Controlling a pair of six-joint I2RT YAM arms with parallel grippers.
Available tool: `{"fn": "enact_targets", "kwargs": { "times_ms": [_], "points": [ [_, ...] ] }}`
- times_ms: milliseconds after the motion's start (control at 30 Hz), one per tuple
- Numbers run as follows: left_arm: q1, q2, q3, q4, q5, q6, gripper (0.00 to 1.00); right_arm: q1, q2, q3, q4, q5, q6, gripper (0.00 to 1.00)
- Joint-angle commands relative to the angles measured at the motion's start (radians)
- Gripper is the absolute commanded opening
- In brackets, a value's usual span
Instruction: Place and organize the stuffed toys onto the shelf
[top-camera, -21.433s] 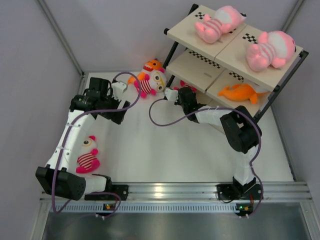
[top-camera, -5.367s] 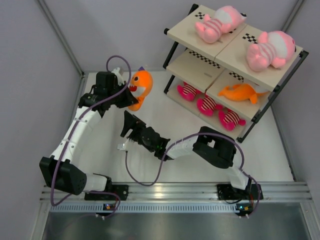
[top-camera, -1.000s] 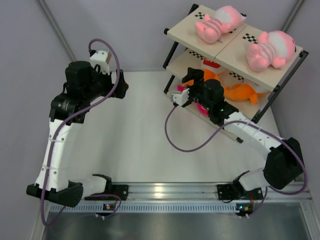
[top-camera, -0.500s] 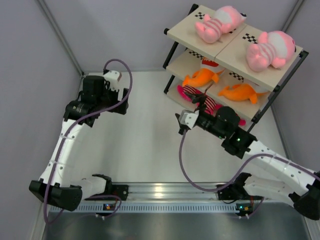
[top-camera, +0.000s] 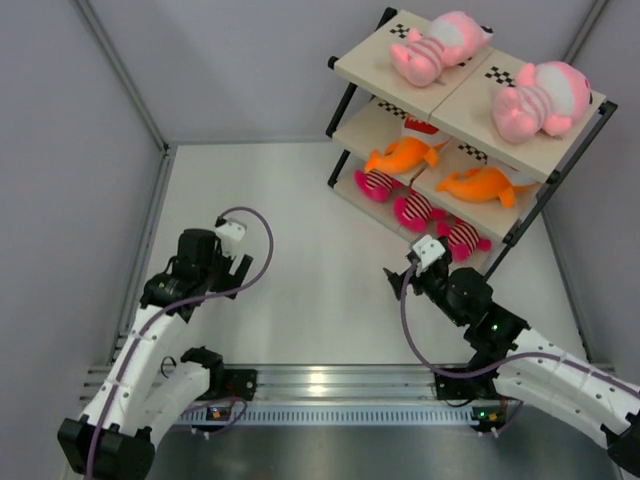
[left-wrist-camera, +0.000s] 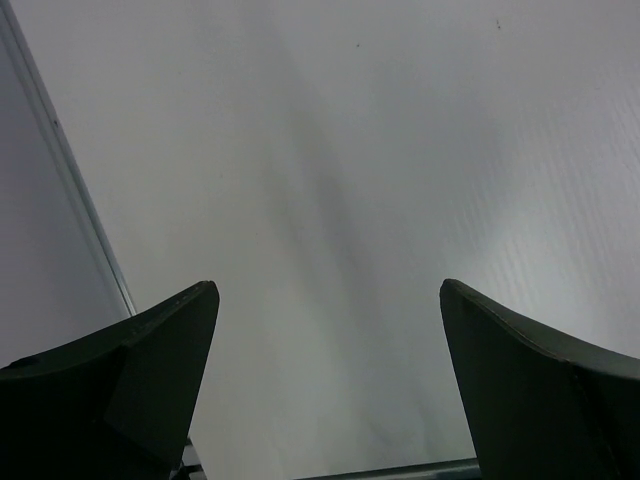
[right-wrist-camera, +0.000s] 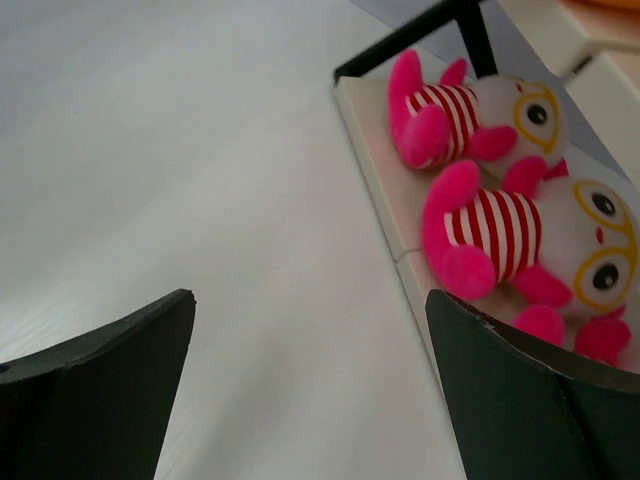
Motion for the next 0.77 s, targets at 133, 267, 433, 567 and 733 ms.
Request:
{"fn": "enact_targets", "kwargs": {
  "times_ms": [133,267,433,567,733],
  "points": [
    [0.013,-0.143,-0.162,0.165,-0.001,0.036,0.99,0.001,-0.082,-0.096,0.056,0.347,0.18,0.99],
    [0.016,-0.169,-0.188,0.214,-0.095,0.004,0.99,-0.001,-0.074,-0.108,0.036,0.487,0.183,0.99],
    [0.019,-0.178,-0.193,0.226,-0.109,-0.005,0.99,0.001,-0.065,-0.145,0.073,0.508,0.196,0.99],
    [0.022,-0.169,-0.192,0.229,-0.128,-0.014,0.99,-0.001,-0.044,-0.142,0.07,0.52,0.191,1.0],
    [0.028,-0.157,-0.19,0.229,-0.117,-0.008,0.99,0.001,-0.016,-0.139,0.083,0.517,0.182,1.0]
  ]
}}
